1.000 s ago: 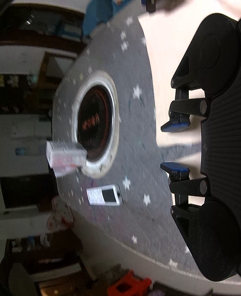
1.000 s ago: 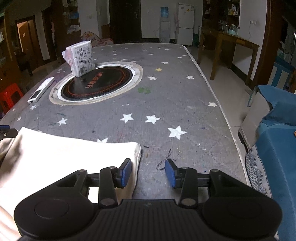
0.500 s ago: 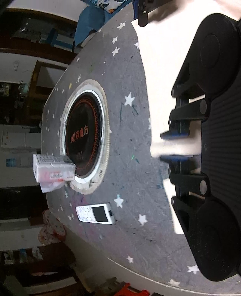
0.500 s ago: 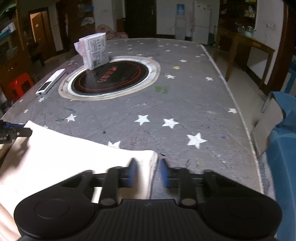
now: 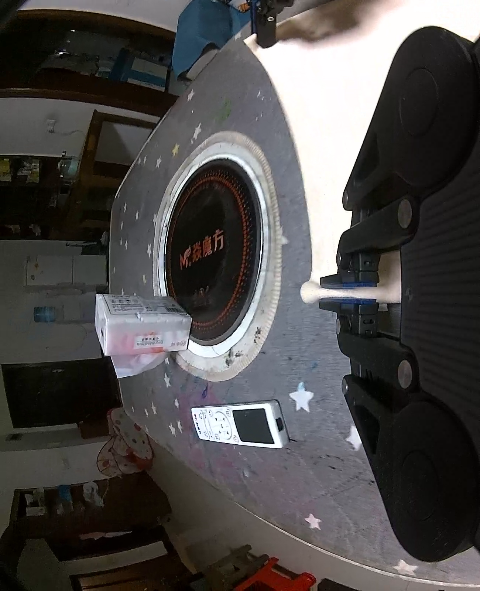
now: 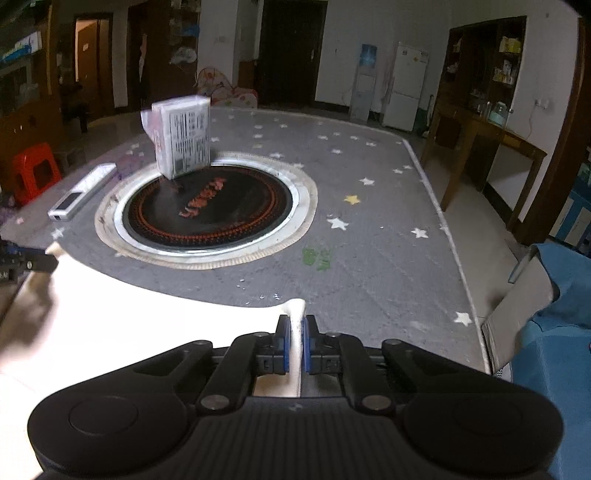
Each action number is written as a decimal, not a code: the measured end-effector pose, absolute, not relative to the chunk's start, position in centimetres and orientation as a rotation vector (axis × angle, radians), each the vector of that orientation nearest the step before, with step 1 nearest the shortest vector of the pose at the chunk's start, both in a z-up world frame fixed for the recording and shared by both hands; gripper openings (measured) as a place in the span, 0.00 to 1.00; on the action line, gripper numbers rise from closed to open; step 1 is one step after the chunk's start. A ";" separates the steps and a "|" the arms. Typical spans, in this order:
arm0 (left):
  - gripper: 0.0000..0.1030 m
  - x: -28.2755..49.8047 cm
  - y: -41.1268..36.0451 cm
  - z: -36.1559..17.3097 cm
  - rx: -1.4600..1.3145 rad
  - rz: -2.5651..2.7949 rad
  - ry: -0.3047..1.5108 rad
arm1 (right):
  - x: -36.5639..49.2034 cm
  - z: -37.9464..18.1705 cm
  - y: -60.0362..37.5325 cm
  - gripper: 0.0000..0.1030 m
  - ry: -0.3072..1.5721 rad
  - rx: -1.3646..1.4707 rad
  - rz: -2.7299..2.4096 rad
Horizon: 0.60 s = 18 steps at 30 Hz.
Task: Fold clothes
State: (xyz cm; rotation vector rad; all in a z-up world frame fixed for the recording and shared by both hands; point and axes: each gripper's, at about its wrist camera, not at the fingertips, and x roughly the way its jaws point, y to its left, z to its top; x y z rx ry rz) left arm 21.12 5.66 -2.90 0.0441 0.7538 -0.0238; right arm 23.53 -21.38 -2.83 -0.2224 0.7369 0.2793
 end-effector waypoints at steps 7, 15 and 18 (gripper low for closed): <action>0.10 22.2 5.6 -3.4 0.074 0.002 0.757 | 24.0 -4.0 -21.0 0.19 0.780 -0.257 0.283; 0.12 17.7 3.8 -0.7 0.066 -0.084 0.728 | 19.0 -1.8 -20.0 0.31 0.771 -0.323 0.409; 0.12 15.1 2.2 -0.8 0.062 -0.180 0.755 | 16.8 -1.6 -19.2 0.31 0.776 -0.355 0.467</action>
